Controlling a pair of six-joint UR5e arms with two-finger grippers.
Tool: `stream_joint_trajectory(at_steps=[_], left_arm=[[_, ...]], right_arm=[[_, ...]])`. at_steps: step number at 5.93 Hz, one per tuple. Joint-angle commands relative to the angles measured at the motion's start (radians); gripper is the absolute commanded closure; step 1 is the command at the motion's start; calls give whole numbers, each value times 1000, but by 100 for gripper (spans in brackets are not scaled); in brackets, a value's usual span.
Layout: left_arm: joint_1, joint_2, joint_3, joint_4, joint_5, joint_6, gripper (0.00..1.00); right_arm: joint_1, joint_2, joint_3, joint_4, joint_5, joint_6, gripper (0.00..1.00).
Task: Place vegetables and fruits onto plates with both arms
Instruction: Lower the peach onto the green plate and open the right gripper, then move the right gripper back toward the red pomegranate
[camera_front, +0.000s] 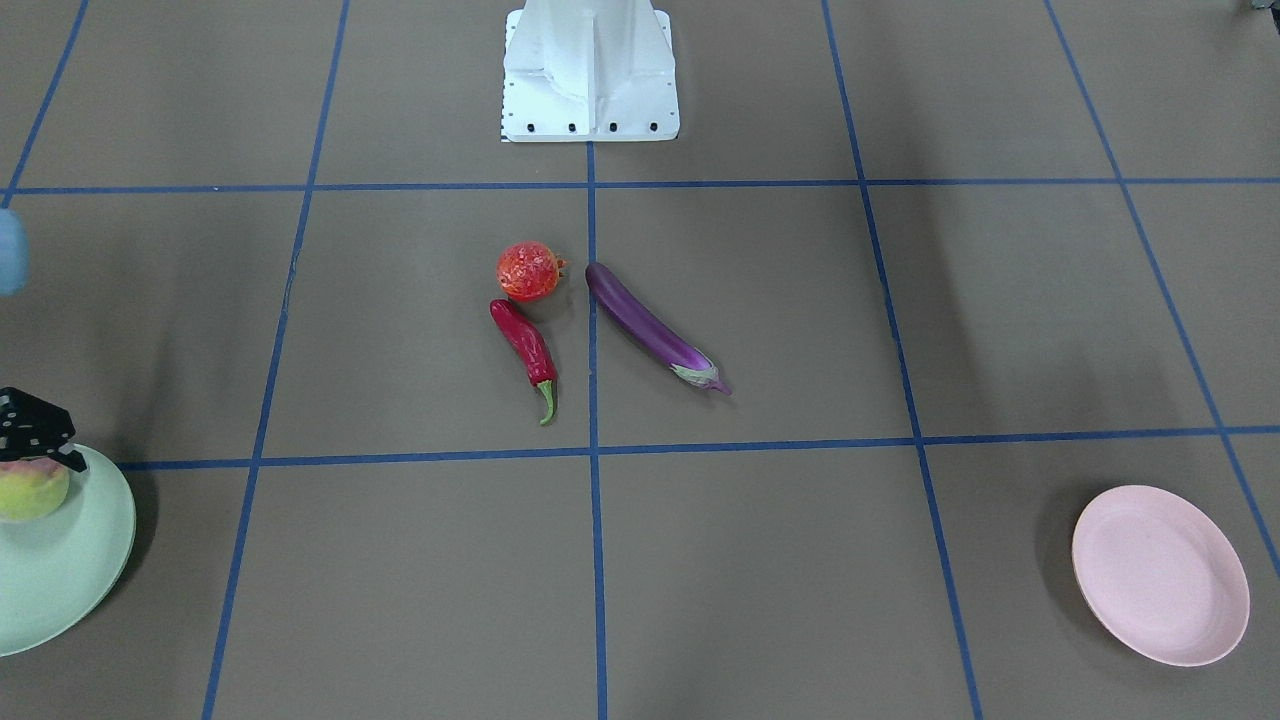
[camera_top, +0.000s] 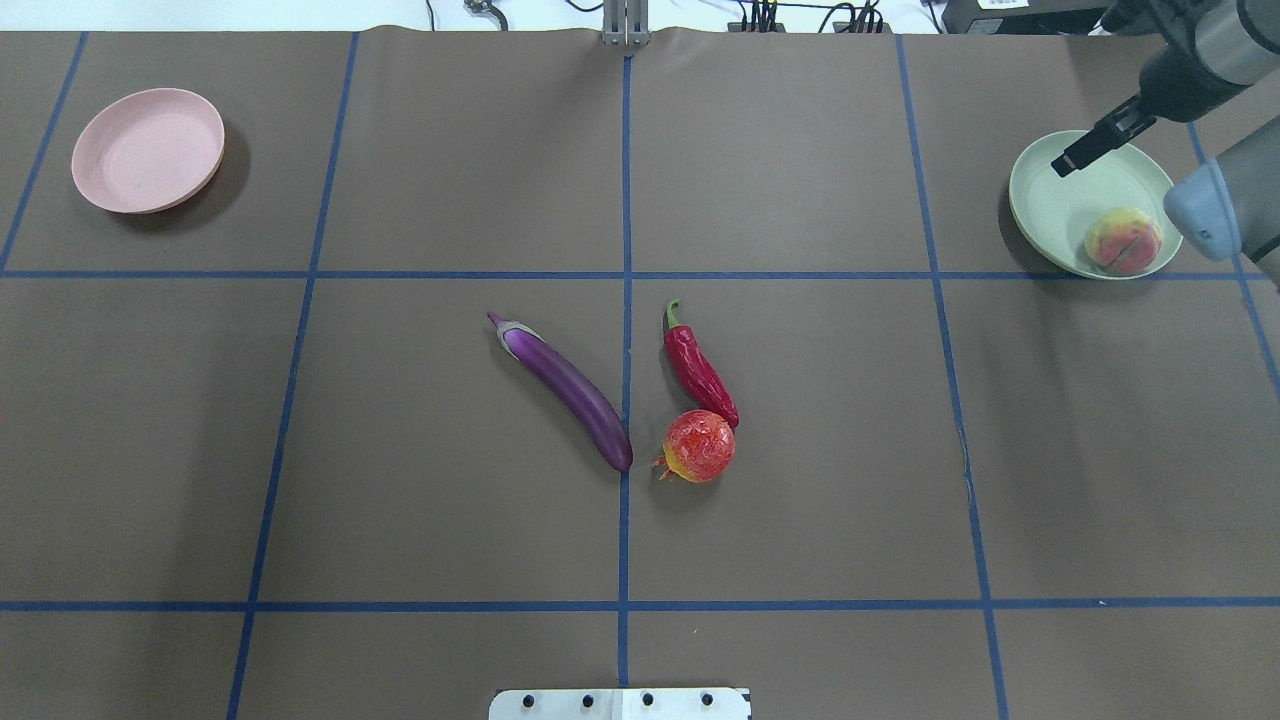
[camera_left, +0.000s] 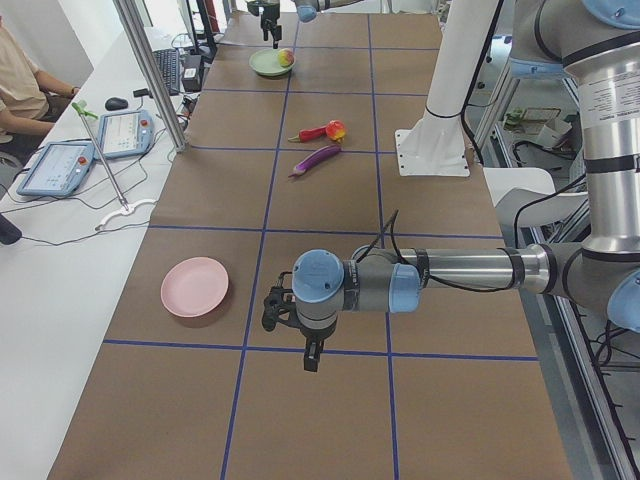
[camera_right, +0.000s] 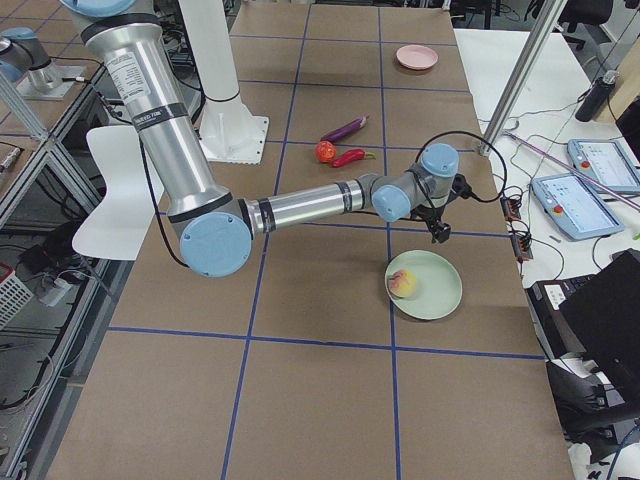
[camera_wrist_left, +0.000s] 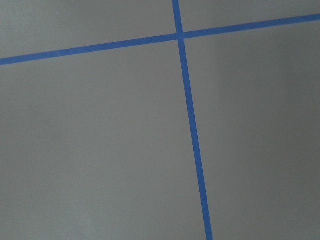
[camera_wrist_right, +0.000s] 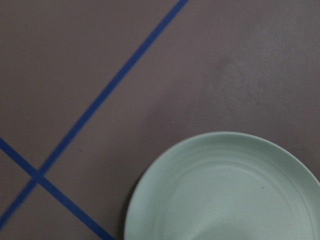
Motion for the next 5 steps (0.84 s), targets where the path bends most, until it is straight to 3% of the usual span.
stream_joint_trajectory(at_steps=[1, 2, 3, 5], left_arm=[[0, 0, 0, 0, 0, 0, 0], [0, 0, 0, 0, 0, 0, 0], [0, 0, 0, 0, 0, 0, 0], [0, 0, 0, 0, 0, 0, 0]], right_arm=[[-134, 39, 158, -43, -9, 275, 1], [-188, 78, 202, -54, -32, 416, 2], [-284, 101, 259, -97, -137, 527, 2], [-526, 164, 356, -326, -447, 653, 2]])
